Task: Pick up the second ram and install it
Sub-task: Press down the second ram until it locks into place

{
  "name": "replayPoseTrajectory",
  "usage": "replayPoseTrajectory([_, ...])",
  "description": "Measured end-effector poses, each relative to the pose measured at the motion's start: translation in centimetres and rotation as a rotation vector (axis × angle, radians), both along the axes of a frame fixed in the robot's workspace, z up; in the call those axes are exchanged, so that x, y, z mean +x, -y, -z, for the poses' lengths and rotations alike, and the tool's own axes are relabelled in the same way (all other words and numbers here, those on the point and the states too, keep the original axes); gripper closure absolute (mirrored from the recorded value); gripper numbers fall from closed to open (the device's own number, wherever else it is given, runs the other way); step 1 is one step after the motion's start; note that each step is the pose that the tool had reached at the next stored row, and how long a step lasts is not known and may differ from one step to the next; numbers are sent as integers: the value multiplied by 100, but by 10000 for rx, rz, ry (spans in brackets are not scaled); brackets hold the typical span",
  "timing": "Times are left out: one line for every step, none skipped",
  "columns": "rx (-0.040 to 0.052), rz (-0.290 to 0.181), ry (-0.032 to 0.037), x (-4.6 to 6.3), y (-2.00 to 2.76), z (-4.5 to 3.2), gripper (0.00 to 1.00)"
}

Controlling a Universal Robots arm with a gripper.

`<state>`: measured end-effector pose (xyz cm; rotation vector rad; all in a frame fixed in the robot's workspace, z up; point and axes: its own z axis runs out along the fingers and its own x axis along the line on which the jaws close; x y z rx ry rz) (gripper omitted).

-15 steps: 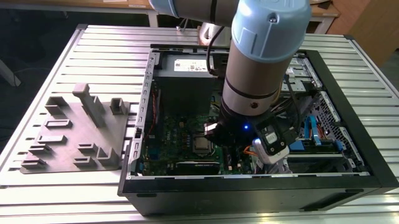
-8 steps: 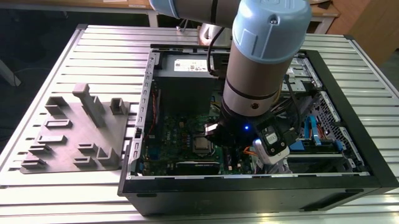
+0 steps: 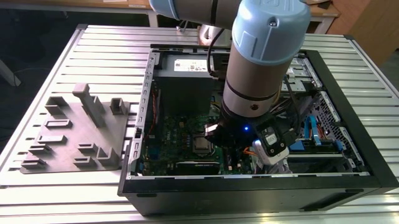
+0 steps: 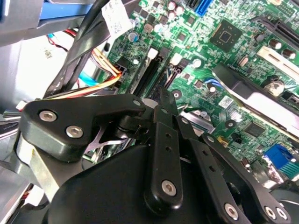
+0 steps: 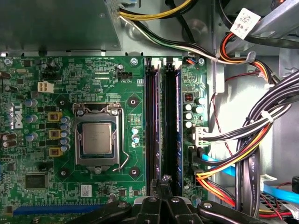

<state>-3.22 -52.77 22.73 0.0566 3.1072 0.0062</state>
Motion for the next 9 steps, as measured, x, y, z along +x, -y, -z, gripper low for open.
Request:
replayPoseTrajectory([1,0,0,0,0,4,93])
replayPoseTrajectory([-1,0,0,0,0,4,93])
replayPoseTrajectory([-2,0,-1,0,0,5,93])
replayPoseTrajectory([1,0,0,0,0,9,93])
replayPoseTrajectory([6,-1,2,0,-1,19,93])
replayPoseTrajectory([4,0,1,0,-1,28,93])
replayPoseTrajectory([0,0,0,0,0,31,93])
replayPoseTrajectory([-1,0,0,0,0,31,93])
replayPoseTrajectory([-2,0,-1,0,0,31,93])
